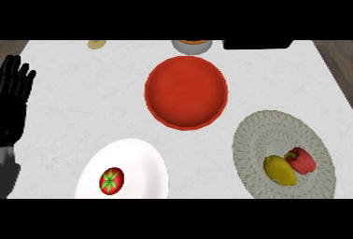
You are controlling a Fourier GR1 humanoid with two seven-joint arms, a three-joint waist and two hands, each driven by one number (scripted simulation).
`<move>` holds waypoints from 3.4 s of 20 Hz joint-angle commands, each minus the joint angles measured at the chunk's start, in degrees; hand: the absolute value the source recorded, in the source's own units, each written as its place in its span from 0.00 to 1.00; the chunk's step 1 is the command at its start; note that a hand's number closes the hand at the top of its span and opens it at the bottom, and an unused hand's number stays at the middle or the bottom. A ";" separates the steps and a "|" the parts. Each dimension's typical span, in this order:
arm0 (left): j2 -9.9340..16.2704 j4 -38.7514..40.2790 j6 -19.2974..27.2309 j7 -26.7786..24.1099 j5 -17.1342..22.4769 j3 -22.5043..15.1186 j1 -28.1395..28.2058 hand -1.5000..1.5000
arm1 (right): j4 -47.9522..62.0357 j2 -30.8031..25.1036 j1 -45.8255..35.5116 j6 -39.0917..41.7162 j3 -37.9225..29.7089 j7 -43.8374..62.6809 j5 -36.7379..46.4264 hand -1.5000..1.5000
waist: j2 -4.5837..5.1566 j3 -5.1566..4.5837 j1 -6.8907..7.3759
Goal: Pick the bell pepper from the placemat and place it in the bowl
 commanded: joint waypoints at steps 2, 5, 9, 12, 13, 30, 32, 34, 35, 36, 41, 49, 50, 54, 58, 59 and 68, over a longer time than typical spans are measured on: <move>-0.28 -0.52 -0.44 2.52 -0.54 -0.54 -1.53 0.50 | 4.88 0.80 -2.03 -2.26 2.21 -10.99 3.83 0.00 | 0.17 -0.07 1.44; -1.07 3.13 -1.67 -0.11 -0.61 0.51 -3.30 0.50 | 4.71 1.90 -2.51 -3.87 5.28 -10.29 6.08 0.00 | 0.26 -0.10 1.22; -0.33 3.82 -3.96 -0.77 -0.47 1.44 -3.39 0.50 | 10.09 2.82 -9.60 -4.52 9.98 -8.30 9.37 0.00 | 0.43 -0.09 2.41; -2.32 6.11 -3.77 -1.65 -1.61 0.55 -3.40 0.50 | 13.86 5.80 -8.76 -6.95 12.87 -10.73 11.60 0.00 | 0.38 -0.08 1.81; -1.78 4.37 -2.97 -0.61 -1.45 1.74 -3.92 0.50 | 14.85 4.46 -10.25 -4.83 11.70 -11.28 10.46 0.00 | 0.26 -0.09 1.80; -4.44 1.68 -3.54 1.12 -4.14 2.56 -2.03 0.50 | 27.70 15.37 -26.03 -7.87 22.72 -10.40 18.24 0.00 | 0.16 -0.11 1.69; -5.48 3.93 -2.86 -0.14 -5.69 1.72 -4.38 0.50 | 28.36 16.38 -27.67 -8.21 24.64 -10.41 19.25 0.00 | 0.28 -0.11 1.56; -3.24 2.07 -6.21 -0.04 -3.14 4.75 -0.56 0.50 | 27.35 15.57 -25.94 -9.49 23.28 -10.95 18.84 0.00 | 0.10 -0.13 1.47; -4.81 0.00 -4.86 0.31 -4.51 3.44 -0.03 0.50 | 30.04 16.89 -25.56 -11.55 24.11 -10.30 21.49 0.00 | 0.10 -0.12 1.52; -5.37 1.78 -2.92 1.56 -6.33 2.48 -3.35 0.50 | 33.98 18.57 -31.07 -9.53 24.95 -9.59 22.12 0.00 | 0.26 -0.10 1.82; -4.89 1.19 -6.18 -0.90 -5.50 5.15 0.28 0.50 | 29.85 21.32 -27.04 -12.00 26.50 -5.72 25.05 0.00 | 0.07 -0.14 1.36; -6.06 6.70 -8.15 -0.96 -5.64 6.98 -4.51 0.50 | 34.56 27.00 -32.77 -10.68 27.70 -1.50 29.79 0.00 | 0.16 -0.15 1.30; -6.33 3.24 -6.91 1.60 -7.85 5.49 -2.60 0.50 | 34.43 25.96 -31.89 -9.68 27.27 -2.04 30.87 0.00 | 0.10 -0.15 1.33; -6.55 3.64 -7.99 2.20 -7.05 7.29 -4.86 0.50 | 43.30 27.48 -35.48 -11.81 24.74 -5.00 32.40 0.00 | 0.15 -0.13 1.41; -8.52 0.07 -5.45 4.28 -9.53 5.21 -3.49 0.50 | 49.27 29.88 -36.17 -18.41 25.08 -6.57 34.80 0.00 | 0.17 -0.09 1.62; -7.44 1.78 -9.02 -0.53 -7.64 7.31 -1.56 0.50 | 48.91 30.96 -37.88 -17.65 25.83 -6.89 34.49 1.00 | 0.22 -0.10 1.85; -6.73 1.65 -7.74 4.25 -7.79 8.08 -5.12 0.50 | 45.31 29.30 -36.37 -19.08 23.80 -12.97 28.50 1.00 | 0.14 -0.08 1.43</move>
